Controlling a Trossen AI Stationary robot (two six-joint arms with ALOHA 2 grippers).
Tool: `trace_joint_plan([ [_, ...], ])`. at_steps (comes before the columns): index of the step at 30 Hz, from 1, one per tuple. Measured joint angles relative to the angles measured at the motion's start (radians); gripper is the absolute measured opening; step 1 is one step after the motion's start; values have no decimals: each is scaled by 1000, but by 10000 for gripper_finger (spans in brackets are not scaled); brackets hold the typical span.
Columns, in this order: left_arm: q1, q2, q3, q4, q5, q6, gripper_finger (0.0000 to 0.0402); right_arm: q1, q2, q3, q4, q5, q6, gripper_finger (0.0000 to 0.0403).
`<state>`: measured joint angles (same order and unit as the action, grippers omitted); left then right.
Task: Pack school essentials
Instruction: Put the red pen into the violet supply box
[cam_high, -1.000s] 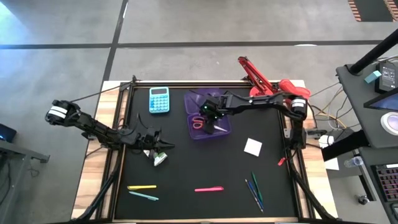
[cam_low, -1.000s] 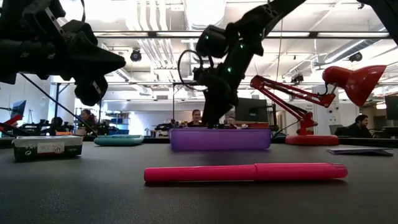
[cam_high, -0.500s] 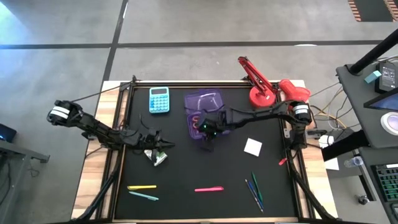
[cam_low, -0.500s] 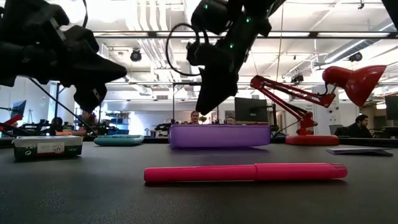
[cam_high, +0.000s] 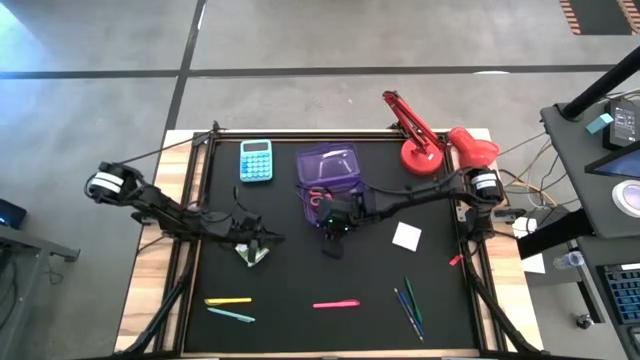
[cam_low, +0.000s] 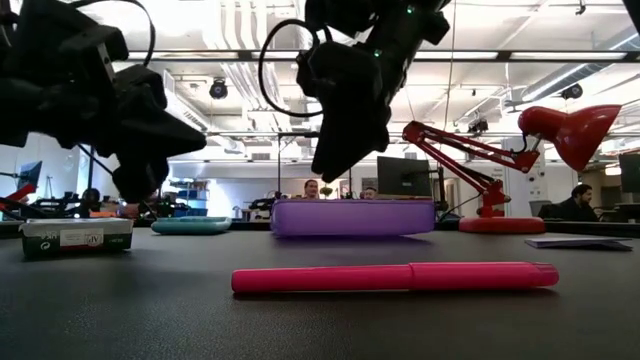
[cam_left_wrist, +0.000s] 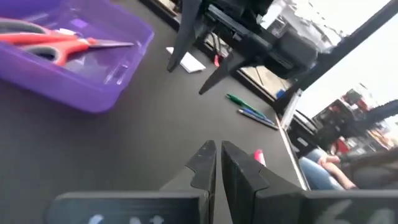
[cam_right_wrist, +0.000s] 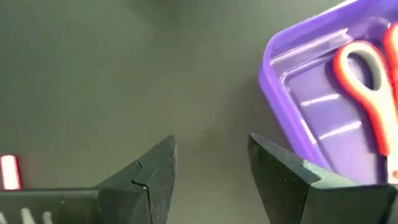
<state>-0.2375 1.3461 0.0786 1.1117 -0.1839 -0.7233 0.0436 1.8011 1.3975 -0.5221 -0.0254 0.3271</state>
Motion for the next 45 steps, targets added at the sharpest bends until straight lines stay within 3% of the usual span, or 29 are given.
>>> trace_joint_plan([
  [12,-70,124,164,15,216,22,8,214,0,-11,-56,0,155,184],
  [17,-134,165,223,6,232,75,8,323,1,-15,-55,43,190,183],
  [24,-195,156,244,5,233,103,8,453,19,-25,8,133,77,170],
  [29,-210,144,252,8,233,109,8,478,62,-25,100,149,75,157],
  [45,-215,143,252,4,234,112,8,479,199,-22,115,167,131,117],
])
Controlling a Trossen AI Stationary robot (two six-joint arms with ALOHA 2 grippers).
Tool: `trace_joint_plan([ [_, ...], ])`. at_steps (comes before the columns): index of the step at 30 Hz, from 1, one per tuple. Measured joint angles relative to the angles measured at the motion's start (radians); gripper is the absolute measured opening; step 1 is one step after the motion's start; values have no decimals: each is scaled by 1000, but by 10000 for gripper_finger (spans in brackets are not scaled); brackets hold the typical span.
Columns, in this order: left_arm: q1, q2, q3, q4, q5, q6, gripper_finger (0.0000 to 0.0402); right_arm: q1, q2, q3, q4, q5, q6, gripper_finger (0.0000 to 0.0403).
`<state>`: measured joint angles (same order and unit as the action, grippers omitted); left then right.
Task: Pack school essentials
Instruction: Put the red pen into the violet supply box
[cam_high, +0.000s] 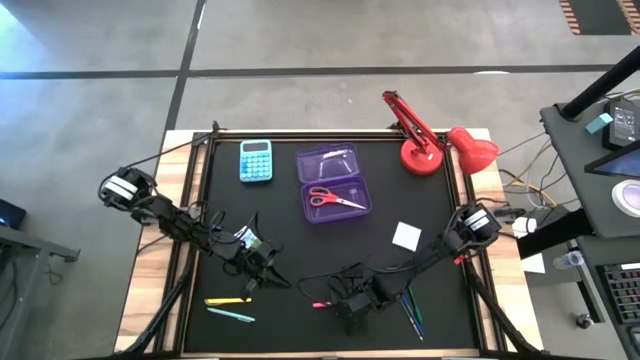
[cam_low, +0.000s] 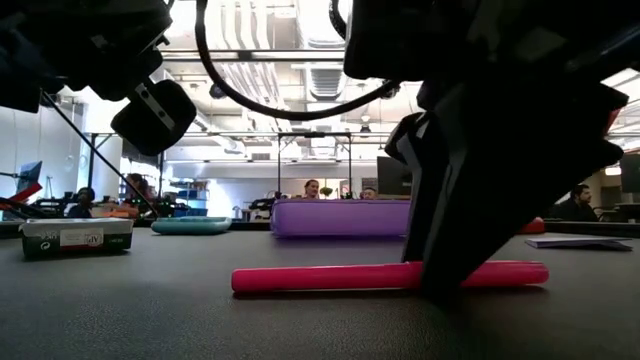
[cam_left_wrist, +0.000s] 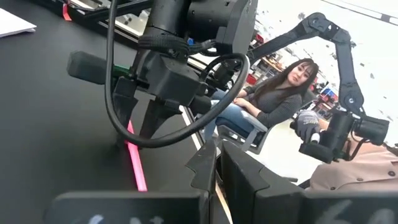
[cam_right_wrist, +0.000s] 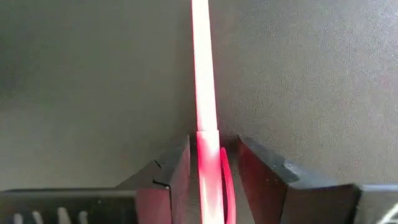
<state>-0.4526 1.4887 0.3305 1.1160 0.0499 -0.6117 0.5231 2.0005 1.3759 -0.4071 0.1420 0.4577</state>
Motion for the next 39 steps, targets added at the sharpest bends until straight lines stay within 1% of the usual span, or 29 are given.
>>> trace_joint_plan([
  [3,0,0,0,0,0,0,8,-2,5,0,1,-3,0,93],
  [8,0,0,0,0,0,0,8,-5,-4,0,1,-6,-2,27],
  [9,1,0,0,0,0,0,8,-6,-6,-1,1,-8,-1,23],
  [14,1,0,0,1,0,0,8,-7,-35,-4,-11,-20,-7,23],
  [18,1,0,0,2,0,3,8,-17,-106,-8,-28,-16,-53,22],
  [21,1,0,0,1,0,48,8,-41,-170,-4,-44,39,-81,22],
  [24,1,2,0,1,0,44,8,-76,-214,-5,-84,92,-132,23],
  [28,6,2,0,5,0,89,8,-151,-277,-4,-105,142,-194,23],
  [31,6,1,0,3,0,133,8,-226,-297,-4,-122,182,-237,24],
  [35,6,1,0,2,-1,177,8,-335,-303,-4,-125,180,-303,24],
  [39,6,1,0,2,-1,181,8,-440,-289,-4,-154,168,-345,24],
])
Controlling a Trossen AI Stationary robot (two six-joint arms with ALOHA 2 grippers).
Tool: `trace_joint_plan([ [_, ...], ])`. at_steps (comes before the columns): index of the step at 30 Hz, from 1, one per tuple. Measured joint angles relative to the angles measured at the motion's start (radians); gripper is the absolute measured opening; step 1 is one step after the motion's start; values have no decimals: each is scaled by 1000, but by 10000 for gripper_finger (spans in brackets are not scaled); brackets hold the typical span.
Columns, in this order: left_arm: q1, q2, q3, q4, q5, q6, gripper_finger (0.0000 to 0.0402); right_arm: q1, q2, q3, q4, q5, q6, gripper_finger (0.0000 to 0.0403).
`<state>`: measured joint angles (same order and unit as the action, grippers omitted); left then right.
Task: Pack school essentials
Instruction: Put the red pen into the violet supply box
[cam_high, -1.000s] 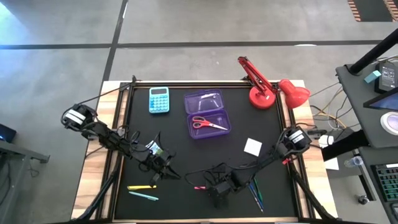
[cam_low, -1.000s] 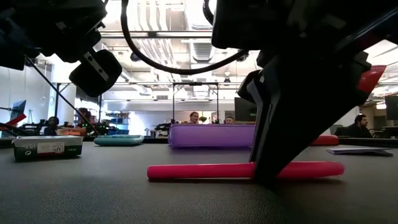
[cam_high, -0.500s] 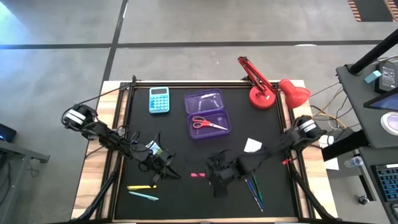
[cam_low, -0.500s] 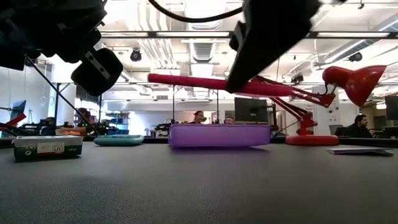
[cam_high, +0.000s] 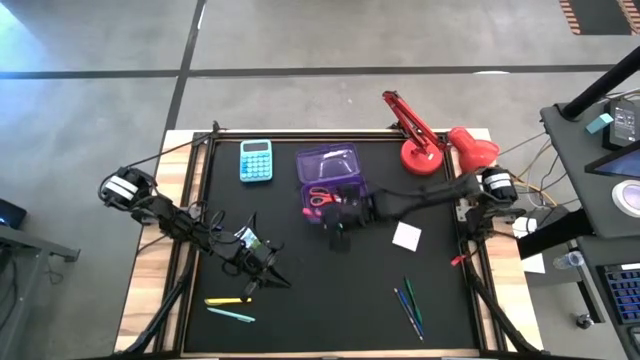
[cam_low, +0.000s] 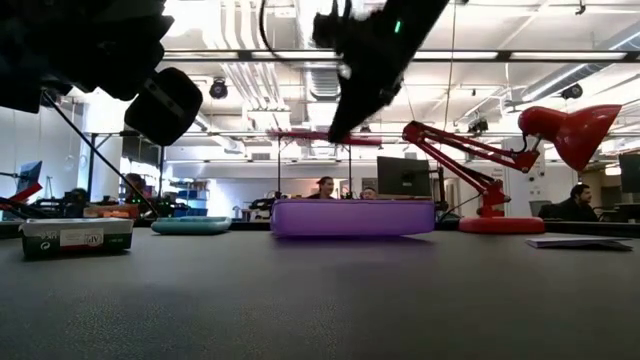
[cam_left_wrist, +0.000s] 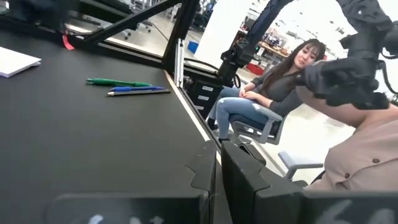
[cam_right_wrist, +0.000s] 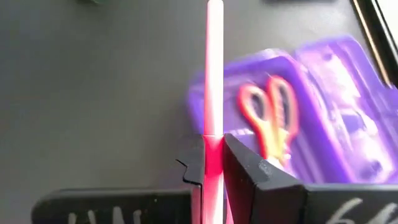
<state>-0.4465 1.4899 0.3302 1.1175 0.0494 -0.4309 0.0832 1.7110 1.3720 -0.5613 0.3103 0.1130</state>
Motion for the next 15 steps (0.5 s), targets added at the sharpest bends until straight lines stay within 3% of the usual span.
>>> trace_joint_plan([
  [8,1,0,0,-1,0,0,8,-141,39,-4,-32,-4,-37,24],
  [15,2,0,0,-2,0,2,8,-181,88,-11,-37,-12,-49,24],
])
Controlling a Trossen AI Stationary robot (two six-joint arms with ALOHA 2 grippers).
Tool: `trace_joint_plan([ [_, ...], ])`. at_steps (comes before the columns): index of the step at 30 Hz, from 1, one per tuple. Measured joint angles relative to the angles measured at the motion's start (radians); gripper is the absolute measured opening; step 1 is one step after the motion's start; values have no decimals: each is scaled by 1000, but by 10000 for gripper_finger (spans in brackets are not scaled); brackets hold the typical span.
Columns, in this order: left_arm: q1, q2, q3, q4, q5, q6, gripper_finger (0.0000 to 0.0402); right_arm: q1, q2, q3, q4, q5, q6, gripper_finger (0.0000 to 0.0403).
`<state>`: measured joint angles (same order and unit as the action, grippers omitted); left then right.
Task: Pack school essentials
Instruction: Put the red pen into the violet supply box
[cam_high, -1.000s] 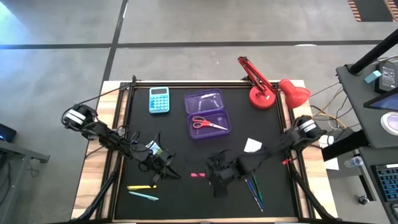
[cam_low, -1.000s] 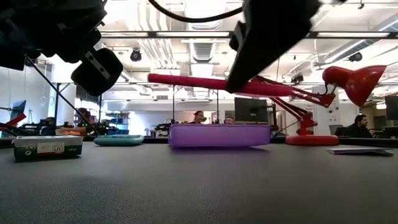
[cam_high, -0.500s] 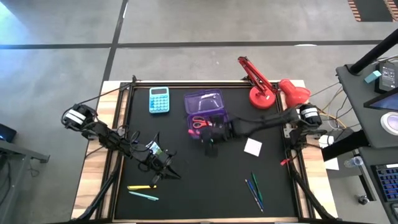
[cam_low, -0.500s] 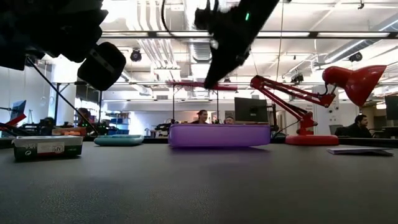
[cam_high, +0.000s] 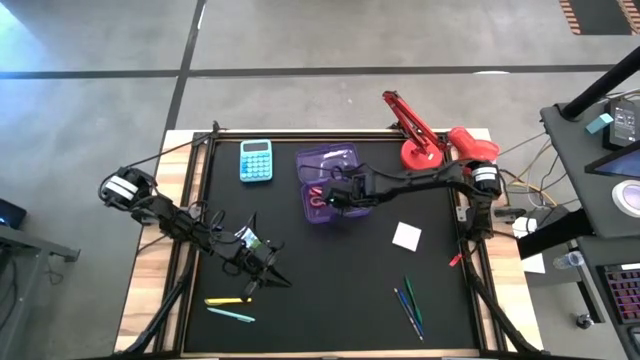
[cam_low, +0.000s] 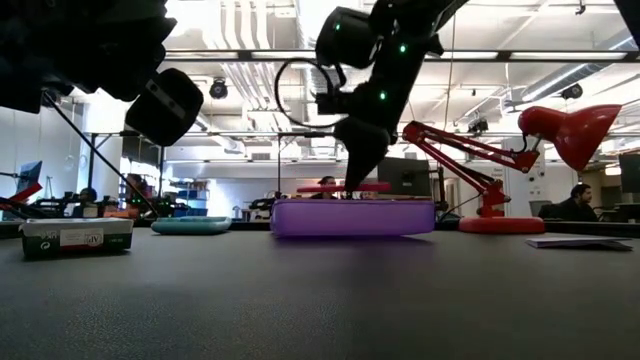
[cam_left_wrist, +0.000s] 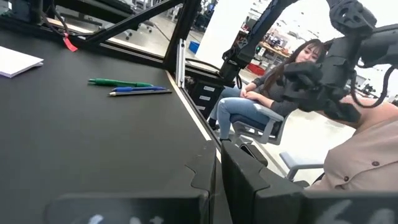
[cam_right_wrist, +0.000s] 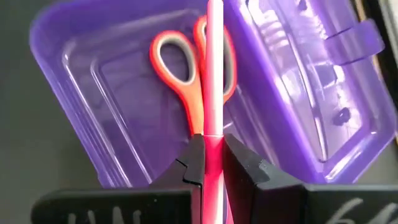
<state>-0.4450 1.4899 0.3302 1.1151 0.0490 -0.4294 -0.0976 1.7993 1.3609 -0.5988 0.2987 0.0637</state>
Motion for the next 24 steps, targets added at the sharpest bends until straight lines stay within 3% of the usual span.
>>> trace_joint_plan([
  [17,1,0,0,1,-1,1,8,-3,66,-12,5,-71,-13,25],
  [24,1,0,0,1,-1,1,8,-3,65,-12,6,-71,-6,73],
])
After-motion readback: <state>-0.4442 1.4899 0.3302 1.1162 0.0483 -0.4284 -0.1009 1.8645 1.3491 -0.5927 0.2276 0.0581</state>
